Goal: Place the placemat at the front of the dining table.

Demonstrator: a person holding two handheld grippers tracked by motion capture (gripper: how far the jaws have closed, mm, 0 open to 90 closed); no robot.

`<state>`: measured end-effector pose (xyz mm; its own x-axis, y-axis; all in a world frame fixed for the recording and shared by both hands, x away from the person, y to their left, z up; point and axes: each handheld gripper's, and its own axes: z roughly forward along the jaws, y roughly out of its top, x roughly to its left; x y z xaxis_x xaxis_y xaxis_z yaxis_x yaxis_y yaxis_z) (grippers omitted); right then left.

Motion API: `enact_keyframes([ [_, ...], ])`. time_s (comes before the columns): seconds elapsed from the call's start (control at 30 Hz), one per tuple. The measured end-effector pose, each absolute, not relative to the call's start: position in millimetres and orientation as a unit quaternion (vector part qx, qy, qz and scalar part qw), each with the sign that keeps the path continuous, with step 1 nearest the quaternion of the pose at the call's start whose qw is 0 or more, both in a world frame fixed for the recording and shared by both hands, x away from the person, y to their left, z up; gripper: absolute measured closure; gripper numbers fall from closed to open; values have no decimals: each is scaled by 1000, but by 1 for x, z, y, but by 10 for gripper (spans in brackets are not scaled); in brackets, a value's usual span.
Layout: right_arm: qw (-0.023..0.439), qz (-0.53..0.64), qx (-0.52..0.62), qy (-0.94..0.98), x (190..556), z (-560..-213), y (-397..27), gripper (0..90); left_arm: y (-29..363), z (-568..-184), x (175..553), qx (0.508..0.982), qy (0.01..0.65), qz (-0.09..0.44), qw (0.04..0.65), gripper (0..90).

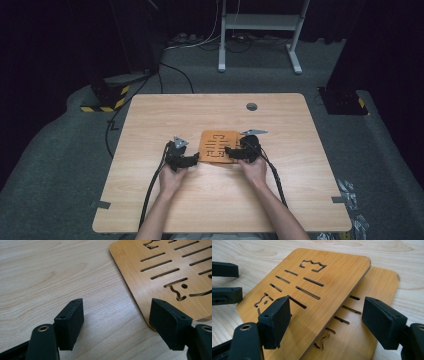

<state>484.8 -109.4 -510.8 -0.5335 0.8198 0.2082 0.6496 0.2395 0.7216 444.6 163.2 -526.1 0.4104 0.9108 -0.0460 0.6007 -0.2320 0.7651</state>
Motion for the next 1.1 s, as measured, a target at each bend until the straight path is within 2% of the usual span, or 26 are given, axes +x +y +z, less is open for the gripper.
enact_keyframes([
  [0.6, 87, 412, 461, 781, 481, -511, -100, 238, 162, -526, 445, 754, 502, 214, 366, 279],
  [1.1, 104, 422, 458, 775, 476, -499, -97, 256, 162, -526, 445, 752, 504, 215, 367, 283],
])
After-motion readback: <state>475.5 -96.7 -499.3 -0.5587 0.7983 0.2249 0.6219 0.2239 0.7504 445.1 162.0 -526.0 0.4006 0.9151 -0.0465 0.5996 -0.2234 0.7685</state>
